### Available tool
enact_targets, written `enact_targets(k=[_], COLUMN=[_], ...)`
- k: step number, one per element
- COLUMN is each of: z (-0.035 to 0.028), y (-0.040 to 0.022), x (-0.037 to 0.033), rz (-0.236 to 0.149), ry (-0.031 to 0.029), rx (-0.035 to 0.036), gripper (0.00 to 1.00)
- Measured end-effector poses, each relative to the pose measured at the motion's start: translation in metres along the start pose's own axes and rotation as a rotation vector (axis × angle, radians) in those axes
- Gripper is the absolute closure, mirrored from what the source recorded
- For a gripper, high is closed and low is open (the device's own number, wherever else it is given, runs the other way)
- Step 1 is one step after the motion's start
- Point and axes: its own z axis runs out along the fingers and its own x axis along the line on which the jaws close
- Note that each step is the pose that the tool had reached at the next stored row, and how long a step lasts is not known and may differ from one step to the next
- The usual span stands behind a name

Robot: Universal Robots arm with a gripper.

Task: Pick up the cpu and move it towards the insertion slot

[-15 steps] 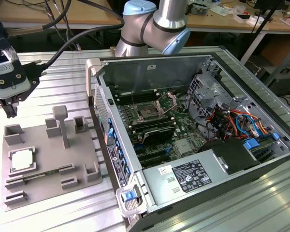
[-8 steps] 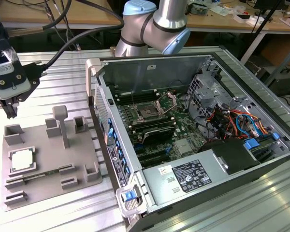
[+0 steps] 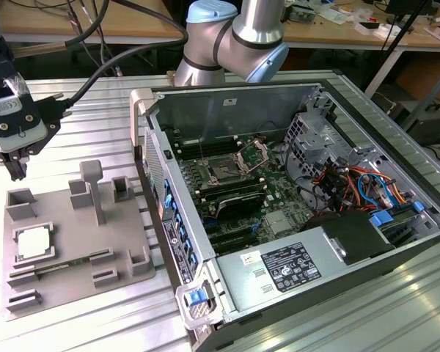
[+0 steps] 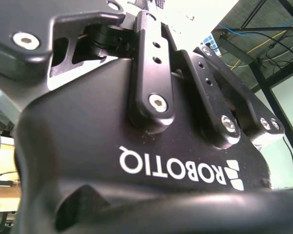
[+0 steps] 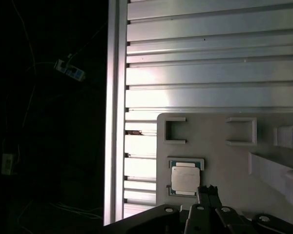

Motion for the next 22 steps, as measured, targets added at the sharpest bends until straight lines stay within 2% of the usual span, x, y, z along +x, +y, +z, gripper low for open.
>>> enact_targets(k=[22], z=[0.0039], y=[-0.0002], x=[0.0000], rz=[0.000], ry=[-0.0001], rx=[0.0000], gripper=[0.89])
